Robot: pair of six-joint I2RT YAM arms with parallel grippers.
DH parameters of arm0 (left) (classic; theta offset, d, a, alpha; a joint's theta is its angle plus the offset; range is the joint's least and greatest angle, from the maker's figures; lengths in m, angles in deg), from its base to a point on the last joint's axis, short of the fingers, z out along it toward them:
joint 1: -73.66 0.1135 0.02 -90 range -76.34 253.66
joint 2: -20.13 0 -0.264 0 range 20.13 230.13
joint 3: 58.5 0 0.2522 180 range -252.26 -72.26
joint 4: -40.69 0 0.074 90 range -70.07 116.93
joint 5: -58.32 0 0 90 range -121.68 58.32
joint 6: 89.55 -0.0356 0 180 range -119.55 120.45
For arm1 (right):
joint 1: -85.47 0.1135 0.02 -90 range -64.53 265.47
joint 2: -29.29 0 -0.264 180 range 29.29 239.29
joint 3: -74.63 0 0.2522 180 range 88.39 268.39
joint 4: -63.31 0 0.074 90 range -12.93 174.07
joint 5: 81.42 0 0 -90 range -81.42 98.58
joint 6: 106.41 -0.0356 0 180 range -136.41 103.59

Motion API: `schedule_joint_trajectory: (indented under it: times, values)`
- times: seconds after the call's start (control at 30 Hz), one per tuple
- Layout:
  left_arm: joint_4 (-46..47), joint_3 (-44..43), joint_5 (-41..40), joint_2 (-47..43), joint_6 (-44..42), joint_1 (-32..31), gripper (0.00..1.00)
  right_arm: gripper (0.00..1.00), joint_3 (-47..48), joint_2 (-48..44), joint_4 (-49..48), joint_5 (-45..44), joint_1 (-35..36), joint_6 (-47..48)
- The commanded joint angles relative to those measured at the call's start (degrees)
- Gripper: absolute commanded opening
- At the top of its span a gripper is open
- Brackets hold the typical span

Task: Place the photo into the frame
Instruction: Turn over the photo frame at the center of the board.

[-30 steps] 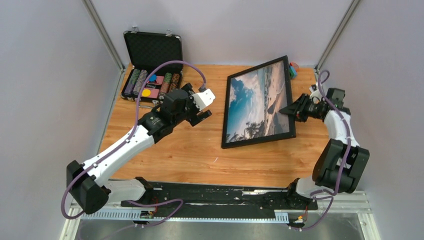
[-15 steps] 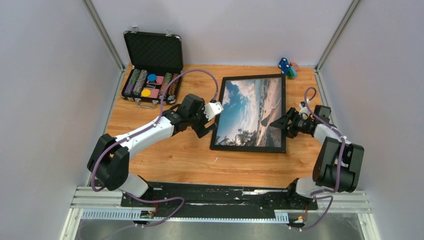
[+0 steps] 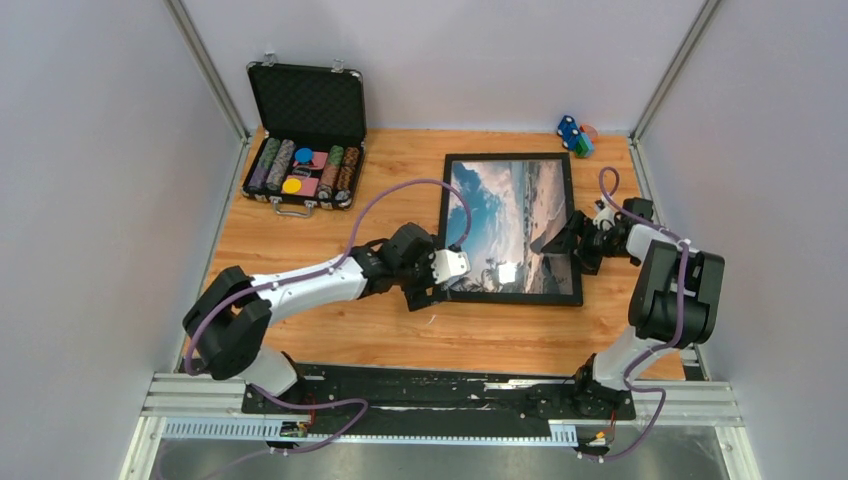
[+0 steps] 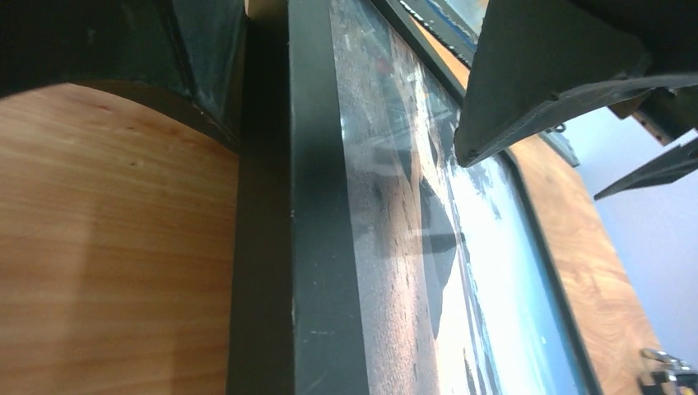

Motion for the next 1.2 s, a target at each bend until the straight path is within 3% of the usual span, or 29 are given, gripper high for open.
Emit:
schedule_joint_trajectory:
  times: [0.0,0.4,0.8,1.17]
  values:
    - [5.6,-0.9,-3.3,3.5,-2.2,-3.2,1.0,0.83,5.8,1.2,7.6,-4.9,0.7,5.8]
    - [8.6,-4.5,-5.4,12.2,0.6,-6.7,1.0,1.0,8.4,5.8,14.2,-12.0,0.7,12.0]
    - [7.9,-6.6,-13.7,17.5,1.3,-6.7,1.0,1.0,11.1,7.4,21.3,-14.9,0.7,18.9]
    - [5.9,-3.2,-17.7,14.6,-2.3,-6.7,1.0,1.0,9.7,7.9,27.7,-17.0,1.7,25.1]
